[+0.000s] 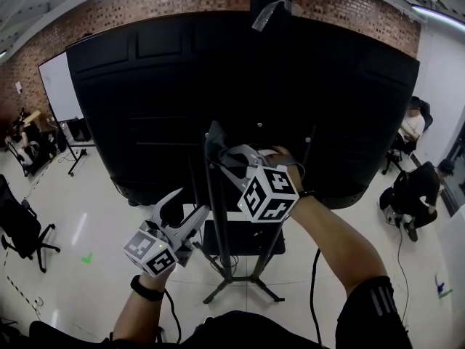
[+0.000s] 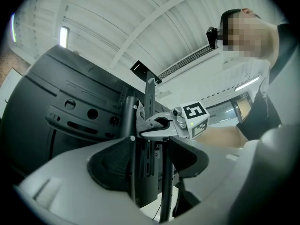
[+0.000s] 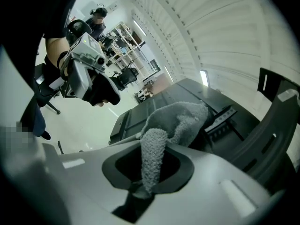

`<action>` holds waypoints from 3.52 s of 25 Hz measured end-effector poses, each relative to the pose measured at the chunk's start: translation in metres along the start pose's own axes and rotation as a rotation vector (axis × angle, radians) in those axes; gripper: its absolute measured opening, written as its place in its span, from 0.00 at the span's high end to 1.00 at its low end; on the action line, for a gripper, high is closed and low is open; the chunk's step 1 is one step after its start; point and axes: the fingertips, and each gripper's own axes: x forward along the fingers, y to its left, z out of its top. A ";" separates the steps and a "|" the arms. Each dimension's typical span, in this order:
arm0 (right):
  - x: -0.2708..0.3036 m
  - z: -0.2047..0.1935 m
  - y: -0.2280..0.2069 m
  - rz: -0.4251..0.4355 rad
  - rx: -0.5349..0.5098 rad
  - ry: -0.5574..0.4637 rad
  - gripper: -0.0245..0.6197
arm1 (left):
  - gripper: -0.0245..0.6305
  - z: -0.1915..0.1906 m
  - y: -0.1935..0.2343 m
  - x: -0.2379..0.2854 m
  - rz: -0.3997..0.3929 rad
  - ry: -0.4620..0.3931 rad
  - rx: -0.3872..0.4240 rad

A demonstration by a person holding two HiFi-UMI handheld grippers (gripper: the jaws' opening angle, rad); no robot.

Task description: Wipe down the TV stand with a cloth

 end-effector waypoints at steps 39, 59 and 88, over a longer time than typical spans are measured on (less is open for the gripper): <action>0.073 -0.060 0.181 0.084 0.176 0.126 0.89 | 0.53 -0.154 0.037 -0.037 -0.132 0.208 -0.193; 0.117 -0.122 0.300 0.233 0.275 0.178 0.89 | 0.51 -0.297 0.044 -0.059 -0.100 0.347 -0.284; 0.195 -0.227 0.506 0.344 0.320 0.250 0.89 | 0.48 -0.535 0.075 -0.101 -0.085 0.557 -0.309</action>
